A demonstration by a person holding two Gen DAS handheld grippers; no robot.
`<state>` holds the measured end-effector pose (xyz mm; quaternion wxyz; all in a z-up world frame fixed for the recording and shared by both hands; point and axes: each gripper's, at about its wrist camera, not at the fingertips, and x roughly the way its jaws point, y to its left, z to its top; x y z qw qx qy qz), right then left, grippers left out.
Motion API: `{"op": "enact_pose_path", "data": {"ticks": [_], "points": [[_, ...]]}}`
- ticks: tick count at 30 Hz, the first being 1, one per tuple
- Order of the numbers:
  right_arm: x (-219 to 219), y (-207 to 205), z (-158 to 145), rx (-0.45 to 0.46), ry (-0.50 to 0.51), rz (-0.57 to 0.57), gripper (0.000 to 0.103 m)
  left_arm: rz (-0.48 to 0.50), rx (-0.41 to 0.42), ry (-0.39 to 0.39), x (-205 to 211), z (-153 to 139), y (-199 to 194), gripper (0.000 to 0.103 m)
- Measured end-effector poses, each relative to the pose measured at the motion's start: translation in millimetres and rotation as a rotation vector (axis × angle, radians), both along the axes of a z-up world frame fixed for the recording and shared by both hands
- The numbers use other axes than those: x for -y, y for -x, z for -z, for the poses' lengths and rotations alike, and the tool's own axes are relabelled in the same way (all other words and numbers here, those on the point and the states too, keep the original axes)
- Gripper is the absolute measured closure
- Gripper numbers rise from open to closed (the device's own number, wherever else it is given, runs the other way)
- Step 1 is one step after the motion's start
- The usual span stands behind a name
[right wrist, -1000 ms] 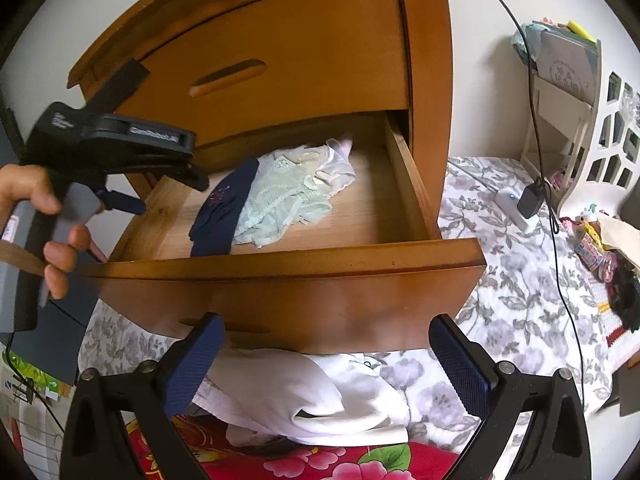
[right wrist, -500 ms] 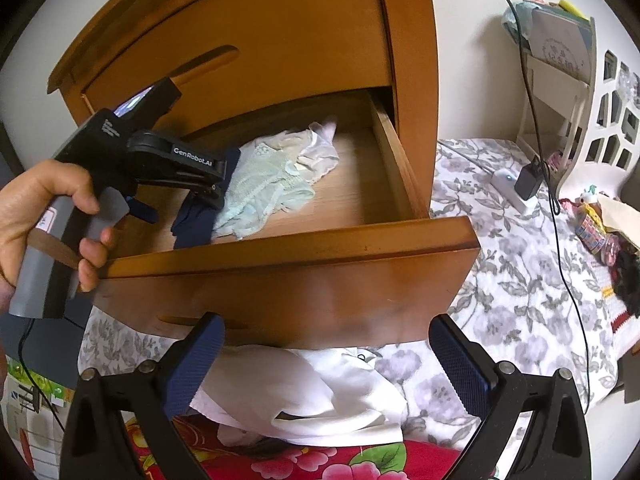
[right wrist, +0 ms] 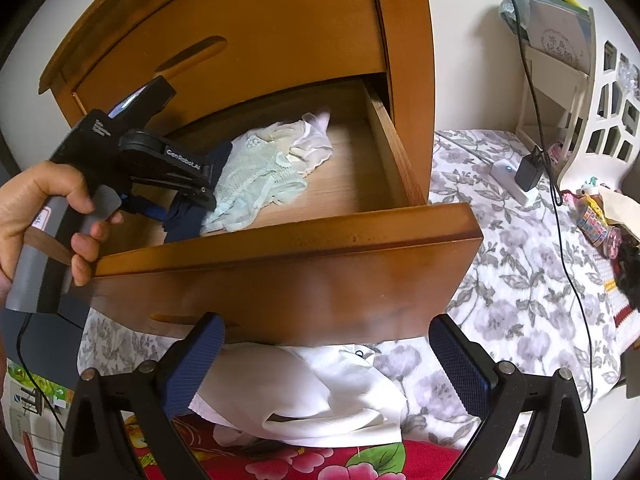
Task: Take underwear out of drawer
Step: 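Close the left gripper on the navy sock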
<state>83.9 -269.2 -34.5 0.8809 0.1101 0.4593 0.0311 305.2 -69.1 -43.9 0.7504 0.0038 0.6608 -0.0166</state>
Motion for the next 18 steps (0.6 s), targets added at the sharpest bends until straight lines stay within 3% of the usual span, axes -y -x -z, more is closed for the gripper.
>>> {"op": "enact_pose_path", "data": {"ticks": [11, 18], "points": [[0.5, 0.3, 0.3, 0.001, 0.001, -0.001, 0.0, -0.004, 0.037, 0.081, -20.2, -8.3, 1.9, 0.069], [0.6, 0.9, -0.3, -0.001, 0.002, 0.003, 0.0, -0.007, 0.067, 0.101, -25.6, -11.9, 7.2, 0.082]]}}
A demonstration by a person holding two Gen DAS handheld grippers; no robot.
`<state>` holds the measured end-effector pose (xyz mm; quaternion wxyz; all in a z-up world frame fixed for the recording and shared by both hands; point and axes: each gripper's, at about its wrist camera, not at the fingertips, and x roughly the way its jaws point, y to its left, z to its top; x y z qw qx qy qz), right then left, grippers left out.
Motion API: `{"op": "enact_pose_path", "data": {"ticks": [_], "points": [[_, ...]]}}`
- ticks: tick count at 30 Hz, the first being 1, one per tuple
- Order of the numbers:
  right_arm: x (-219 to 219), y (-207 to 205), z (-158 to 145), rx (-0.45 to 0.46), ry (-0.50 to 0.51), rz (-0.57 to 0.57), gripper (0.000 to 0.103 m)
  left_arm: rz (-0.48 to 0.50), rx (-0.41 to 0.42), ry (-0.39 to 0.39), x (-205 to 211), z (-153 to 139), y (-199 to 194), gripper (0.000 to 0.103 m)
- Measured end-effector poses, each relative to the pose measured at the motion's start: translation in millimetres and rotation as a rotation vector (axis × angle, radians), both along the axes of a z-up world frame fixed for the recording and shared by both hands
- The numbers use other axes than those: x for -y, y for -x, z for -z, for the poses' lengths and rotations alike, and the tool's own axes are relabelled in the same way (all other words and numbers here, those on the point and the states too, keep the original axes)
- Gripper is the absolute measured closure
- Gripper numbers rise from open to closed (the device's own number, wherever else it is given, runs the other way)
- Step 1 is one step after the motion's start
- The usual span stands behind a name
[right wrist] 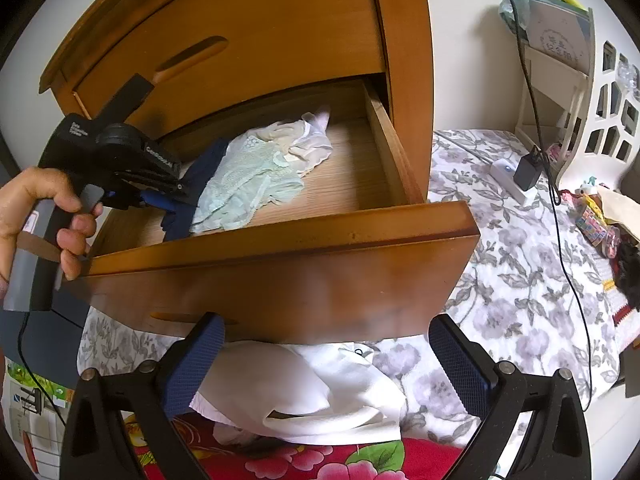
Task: Take underwear out of drawer
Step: 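Close the left gripper on the navy sock, then lift the navy sock out of the drawer with the left gripper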
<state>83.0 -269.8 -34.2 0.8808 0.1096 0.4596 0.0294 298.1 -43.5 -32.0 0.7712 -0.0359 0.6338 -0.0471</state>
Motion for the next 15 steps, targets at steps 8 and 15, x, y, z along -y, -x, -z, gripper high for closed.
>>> {"op": "enact_pose_path", "data": {"ticks": [8, 15], "points": [[0.4, 3.0, -5.4, 0.008, 0.006, -0.003, 0.0, -0.032, 0.03, 0.018, -15.9, -6.0, 12.5, 0.084], [-1.9, 4.5, -10.7, 0.019, 0.015, -0.001, 0.0, -0.044, 0.076, 0.035, -27.7, -17.9, 28.8, 0.087]]}}
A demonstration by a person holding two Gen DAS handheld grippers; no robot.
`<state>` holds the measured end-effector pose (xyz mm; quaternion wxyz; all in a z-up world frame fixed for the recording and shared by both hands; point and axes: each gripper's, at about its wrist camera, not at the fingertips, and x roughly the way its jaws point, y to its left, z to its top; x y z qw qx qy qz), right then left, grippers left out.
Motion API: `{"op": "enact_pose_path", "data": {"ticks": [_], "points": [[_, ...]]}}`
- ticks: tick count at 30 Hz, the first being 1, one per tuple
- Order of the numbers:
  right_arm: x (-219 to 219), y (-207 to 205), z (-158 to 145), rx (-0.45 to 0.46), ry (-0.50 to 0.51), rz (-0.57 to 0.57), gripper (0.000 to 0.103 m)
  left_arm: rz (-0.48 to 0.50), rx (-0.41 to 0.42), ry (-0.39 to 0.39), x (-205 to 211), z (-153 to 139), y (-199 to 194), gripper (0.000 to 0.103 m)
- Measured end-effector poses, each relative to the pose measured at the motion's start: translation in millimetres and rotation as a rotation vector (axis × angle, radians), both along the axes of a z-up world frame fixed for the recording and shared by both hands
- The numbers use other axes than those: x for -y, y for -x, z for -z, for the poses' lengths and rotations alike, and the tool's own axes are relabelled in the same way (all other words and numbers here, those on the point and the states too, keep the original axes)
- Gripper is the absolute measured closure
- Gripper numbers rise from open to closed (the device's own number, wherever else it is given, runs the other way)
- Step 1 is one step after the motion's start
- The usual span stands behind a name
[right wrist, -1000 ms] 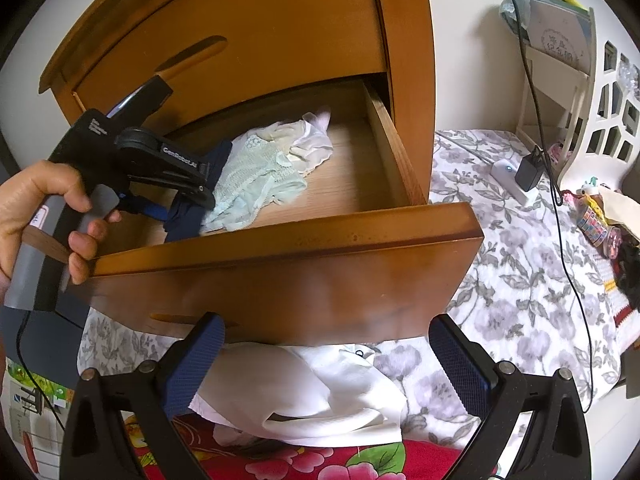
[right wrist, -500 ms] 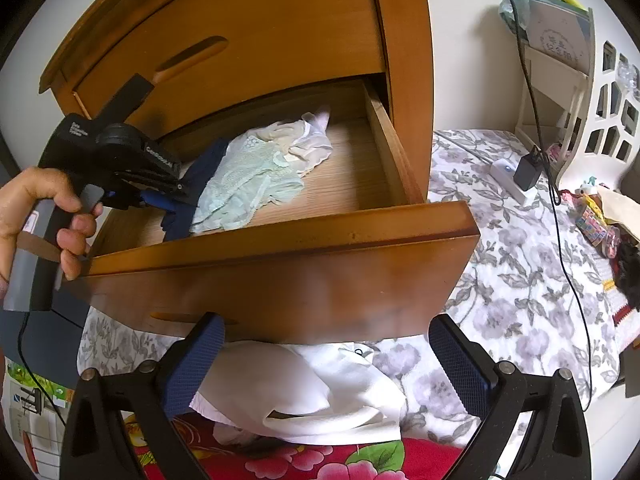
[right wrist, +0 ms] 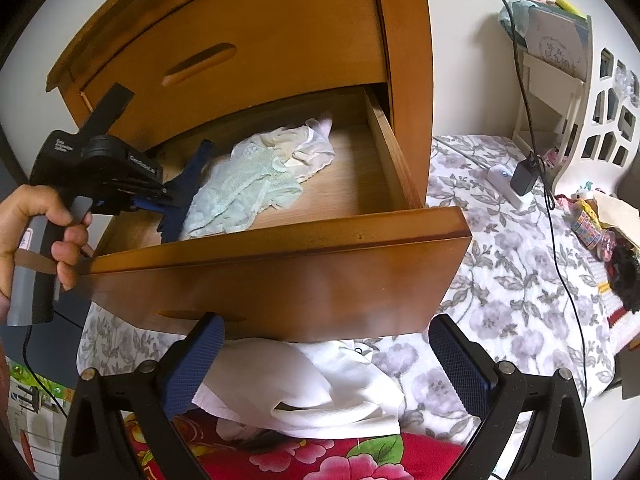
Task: Take underwear out of drawer
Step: 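Lift the navy sock out of the drawer with the left gripper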
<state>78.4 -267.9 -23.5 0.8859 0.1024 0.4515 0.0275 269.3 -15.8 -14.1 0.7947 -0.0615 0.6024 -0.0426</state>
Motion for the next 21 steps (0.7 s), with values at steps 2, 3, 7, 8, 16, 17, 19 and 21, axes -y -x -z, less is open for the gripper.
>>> {"op": "enact_pose_path", "data": {"ticks": [2, 3, 7, 8, 16, 17, 19, 21], "points": [[-1.7, 1.8, -2.8, 0.006, 0.002, -0.002, 0.0, 0.002, 0.008, 0.002, -2.2, -3.9, 4.4, 0.087], [-2.6, 2.9, -4.4, 0.008, 0.003, -0.003, 0.0, 0.004, 0.012, 0.003, -1.4, -4.4, 5.3, 0.088], [-5.0, 7.0, -9.1, 0.014, 0.007, -0.004, 0.0, 0.004, 0.032, 0.006, -0.2, -18.2, 17.0, 0.088], [-5.4, 8.4, -10.7, 0.017, 0.008, -0.003, 0.0, 0.004, 0.036, 0.005, -0.6, -20.8, 19.5, 0.088], [-6.7, 17.4, -23.5, 0.038, 0.016, 0.005, 0.0, -0.008, 0.085, -0.005, -13.7, -45.4, 26.7, 0.089], [-6.7, 18.2, -24.9, 0.04, 0.017, 0.005, 0.0, -0.009, 0.091, -0.003, -16.5, -49.2, 29.1, 0.089], [-8.3, 20.2, -27.6, 0.043, 0.019, 0.002, 0.0, -0.01, 0.102, -0.003, -17.9, -53.3, 30.4, 0.089], [-10.0, 23.0, -30.4, 0.049, 0.021, -0.002, 0.0, -0.011, 0.115, -0.002, -20.0, -59.5, 33.6, 0.089]]}}
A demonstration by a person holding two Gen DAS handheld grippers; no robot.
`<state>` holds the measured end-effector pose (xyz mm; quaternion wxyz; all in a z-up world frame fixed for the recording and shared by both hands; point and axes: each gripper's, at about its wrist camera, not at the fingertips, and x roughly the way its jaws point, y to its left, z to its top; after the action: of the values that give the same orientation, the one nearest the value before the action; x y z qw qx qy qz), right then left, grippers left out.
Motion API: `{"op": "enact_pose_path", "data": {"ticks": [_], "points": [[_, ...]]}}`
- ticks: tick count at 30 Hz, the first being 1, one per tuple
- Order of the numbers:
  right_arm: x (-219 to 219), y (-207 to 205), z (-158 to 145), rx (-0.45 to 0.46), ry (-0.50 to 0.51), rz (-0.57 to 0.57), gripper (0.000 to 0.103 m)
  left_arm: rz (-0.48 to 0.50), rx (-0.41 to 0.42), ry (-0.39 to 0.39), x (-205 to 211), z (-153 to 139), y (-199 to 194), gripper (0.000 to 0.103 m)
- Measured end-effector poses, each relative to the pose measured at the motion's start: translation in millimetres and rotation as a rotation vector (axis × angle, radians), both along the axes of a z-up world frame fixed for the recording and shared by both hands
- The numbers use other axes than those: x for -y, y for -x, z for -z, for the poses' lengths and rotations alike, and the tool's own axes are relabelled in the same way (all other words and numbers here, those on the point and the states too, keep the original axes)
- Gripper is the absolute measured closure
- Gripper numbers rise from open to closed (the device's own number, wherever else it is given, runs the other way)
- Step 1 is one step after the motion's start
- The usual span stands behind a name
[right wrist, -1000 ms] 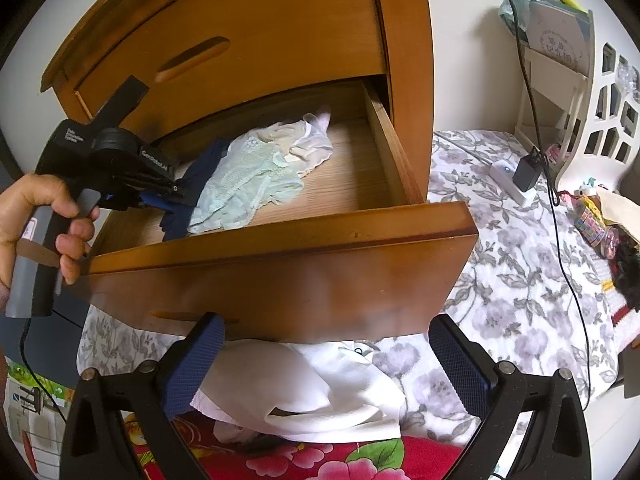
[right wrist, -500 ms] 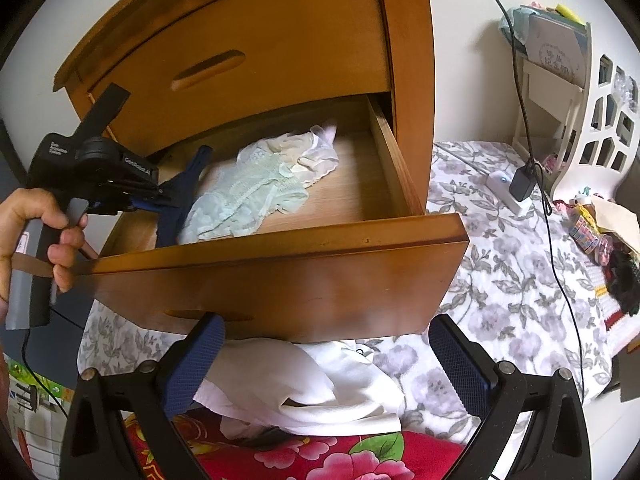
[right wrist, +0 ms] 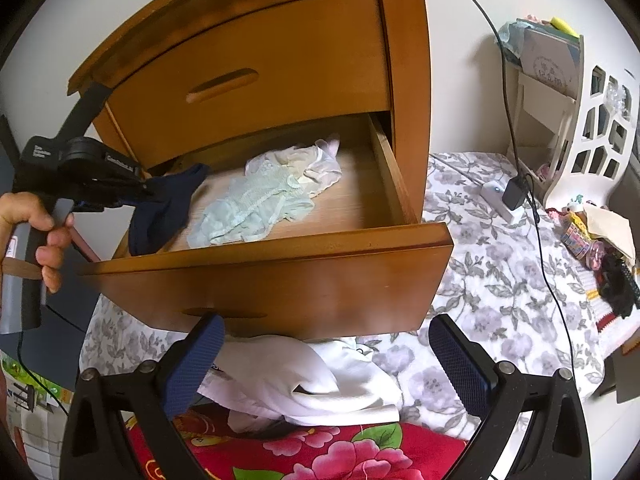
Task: Take underwear out of drawer
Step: 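Lift the navy sock out of the drawer with the left gripper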
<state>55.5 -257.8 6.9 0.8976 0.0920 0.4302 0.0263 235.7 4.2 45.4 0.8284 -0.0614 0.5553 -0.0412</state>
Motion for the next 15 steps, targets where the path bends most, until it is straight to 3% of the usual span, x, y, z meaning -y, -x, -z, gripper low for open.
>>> {"op": "enact_pose_path", "data": {"ticks": [15], "points": [[-6.2, 21.7, -22.2, 0.042, 0.017, 0.001, 0.0, 0.026, 0.132, -0.006, -1.1, -60.6, 33.8, 0.09]]}}
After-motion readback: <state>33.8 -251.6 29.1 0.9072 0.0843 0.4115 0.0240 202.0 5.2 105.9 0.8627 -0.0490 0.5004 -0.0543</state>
